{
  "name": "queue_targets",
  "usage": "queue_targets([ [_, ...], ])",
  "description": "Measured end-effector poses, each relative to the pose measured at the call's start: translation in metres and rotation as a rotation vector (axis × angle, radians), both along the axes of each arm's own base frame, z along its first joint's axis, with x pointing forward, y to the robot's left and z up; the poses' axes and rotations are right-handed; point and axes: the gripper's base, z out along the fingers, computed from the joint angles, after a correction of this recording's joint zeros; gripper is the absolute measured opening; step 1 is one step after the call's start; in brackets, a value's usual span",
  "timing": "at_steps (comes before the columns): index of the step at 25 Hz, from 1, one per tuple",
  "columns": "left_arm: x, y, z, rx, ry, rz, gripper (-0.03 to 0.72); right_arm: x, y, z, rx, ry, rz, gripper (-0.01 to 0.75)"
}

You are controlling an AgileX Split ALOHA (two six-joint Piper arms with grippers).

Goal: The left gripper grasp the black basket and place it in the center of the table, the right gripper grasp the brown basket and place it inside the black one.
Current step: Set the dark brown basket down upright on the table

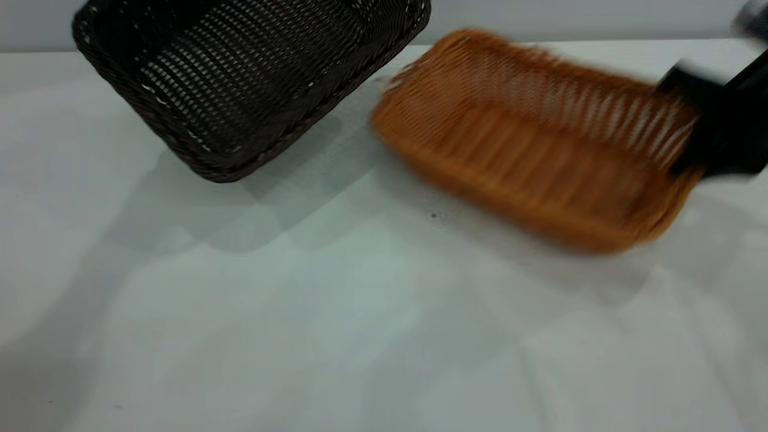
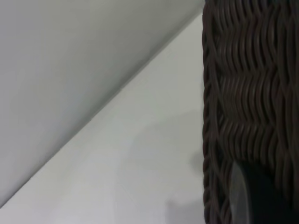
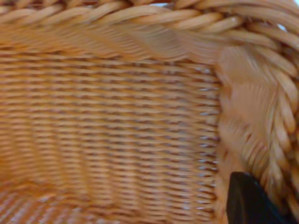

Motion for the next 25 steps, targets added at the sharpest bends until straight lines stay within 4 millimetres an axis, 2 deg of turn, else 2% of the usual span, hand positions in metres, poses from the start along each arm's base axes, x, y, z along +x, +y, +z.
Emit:
queue_targets([
  [3, -0.006, -0.003, 0.009, 0.018, 0.03, -0.028, 0.076, 0.025, -0.05, 0.039, 0.019, -0.145, 0.027, 0.062],
  [5, -0.014, -0.009, 0.009, 0.043, 0.084, -0.068, 0.076, 0.032, -0.081, 0.062, 0.053, -0.221, 0.059, 0.062],
  [8, -0.03, -0.025, 0.002, 0.114, 0.208, -0.197, 0.076, 0.039, -0.105, 0.093, 0.14, -0.301, 0.128, 0.062],
  [12, -0.044, -0.058, -0.011, 0.175, 0.236, -0.467, 0.076, 0.044, -0.111, 0.112, 0.184, -0.341, 0.203, 0.062],
  [17, -0.057, -0.098, -0.041, 0.239, 0.181, -0.791, 0.076, 0.046, -0.113, 0.117, 0.174, -0.351, 0.217, 0.062],
  [21, -0.062, -0.111, -0.067, 0.238, 0.188, -0.871, 0.076, 0.044, -0.111, 0.117, 0.183, -0.342, 0.238, 0.062],
  [25, -0.059, -0.116, -0.071, 0.183, 0.17, -0.827, 0.085, 0.044, -0.11, 0.117, 0.191, -0.336, 0.249, 0.062],
])
